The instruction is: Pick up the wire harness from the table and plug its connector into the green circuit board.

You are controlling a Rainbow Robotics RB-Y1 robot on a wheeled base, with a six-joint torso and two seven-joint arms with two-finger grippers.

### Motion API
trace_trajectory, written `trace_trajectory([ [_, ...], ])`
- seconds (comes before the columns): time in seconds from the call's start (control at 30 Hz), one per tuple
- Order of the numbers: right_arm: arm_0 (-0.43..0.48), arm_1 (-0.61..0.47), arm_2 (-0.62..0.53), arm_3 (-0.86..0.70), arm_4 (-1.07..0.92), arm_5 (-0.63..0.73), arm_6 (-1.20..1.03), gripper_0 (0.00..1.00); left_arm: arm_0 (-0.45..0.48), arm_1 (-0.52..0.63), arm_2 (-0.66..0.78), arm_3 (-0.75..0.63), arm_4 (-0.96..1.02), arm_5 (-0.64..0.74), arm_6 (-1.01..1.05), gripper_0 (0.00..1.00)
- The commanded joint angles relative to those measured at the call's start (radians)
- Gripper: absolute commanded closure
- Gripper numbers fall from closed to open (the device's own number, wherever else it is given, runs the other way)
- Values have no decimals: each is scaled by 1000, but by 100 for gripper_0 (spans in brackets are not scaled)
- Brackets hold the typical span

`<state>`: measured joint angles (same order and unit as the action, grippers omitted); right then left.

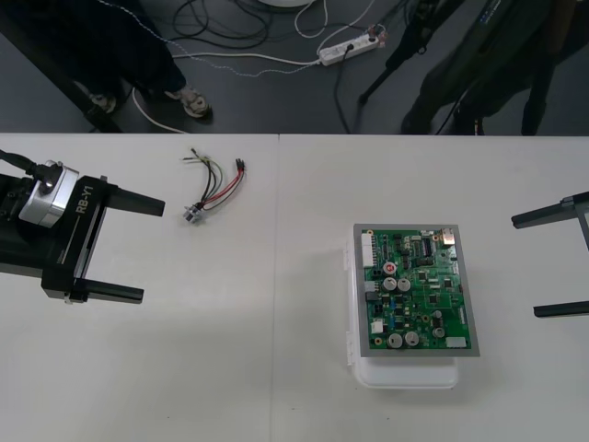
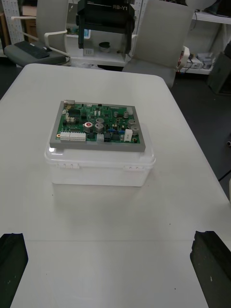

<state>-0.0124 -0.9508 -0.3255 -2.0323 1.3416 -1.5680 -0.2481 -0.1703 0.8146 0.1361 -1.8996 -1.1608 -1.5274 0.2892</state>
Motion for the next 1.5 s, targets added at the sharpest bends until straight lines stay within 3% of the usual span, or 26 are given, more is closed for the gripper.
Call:
trace_trajectory([
  [0.03,11,-42,-3,-17,5,-3,-36,0,18,41,31,-29,4,-25,51,0],
  [1.5,11,-42,-3,-17,5,-3,-36,0,18,41,31,-29,4,-25,51,0],
])
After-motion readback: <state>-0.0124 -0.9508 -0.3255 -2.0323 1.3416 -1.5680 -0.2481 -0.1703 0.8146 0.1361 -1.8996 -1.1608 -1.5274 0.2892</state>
